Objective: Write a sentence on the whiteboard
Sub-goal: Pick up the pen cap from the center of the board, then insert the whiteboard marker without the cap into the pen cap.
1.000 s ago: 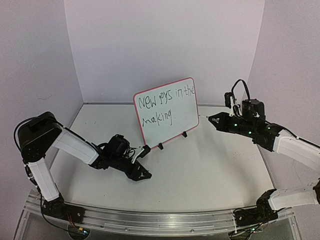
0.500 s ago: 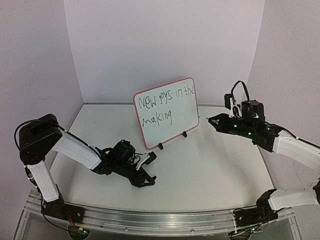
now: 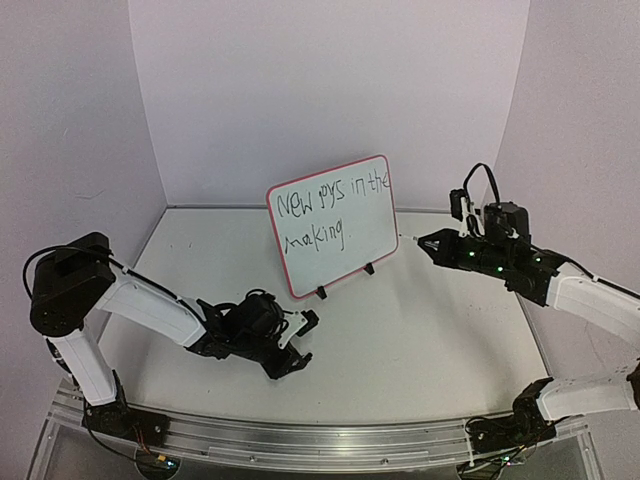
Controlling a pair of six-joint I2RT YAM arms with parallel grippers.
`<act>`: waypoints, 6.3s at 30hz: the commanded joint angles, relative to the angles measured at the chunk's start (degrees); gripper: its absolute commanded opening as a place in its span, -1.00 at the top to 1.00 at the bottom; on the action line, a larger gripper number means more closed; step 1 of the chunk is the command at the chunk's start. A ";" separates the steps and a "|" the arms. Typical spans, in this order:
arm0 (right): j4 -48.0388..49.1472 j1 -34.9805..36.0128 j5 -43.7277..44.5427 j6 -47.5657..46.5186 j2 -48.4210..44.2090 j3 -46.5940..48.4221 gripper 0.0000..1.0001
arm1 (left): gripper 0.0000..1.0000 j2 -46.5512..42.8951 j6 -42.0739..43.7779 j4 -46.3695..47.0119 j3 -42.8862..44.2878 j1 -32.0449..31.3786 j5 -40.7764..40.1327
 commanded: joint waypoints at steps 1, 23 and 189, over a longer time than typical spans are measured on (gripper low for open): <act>0.83 -0.14 0.99 0.10 -1.59 -0.49 1.00 | 0.48 2.48 1.75 -6.10 3.74 -2.27 -5.91; -11.29 -0.66 -34.67 -3.33 6.10 1.43 1.00 | 1.00 -4.06 -3.51 9.86 -2.37 -5.37 -5.82; -32.39 11.99 -56.43 -12.00 25.71 13.00 1.00 | 1.00 -13.01 -7.09 28.40 -3.93 -12.28 3.79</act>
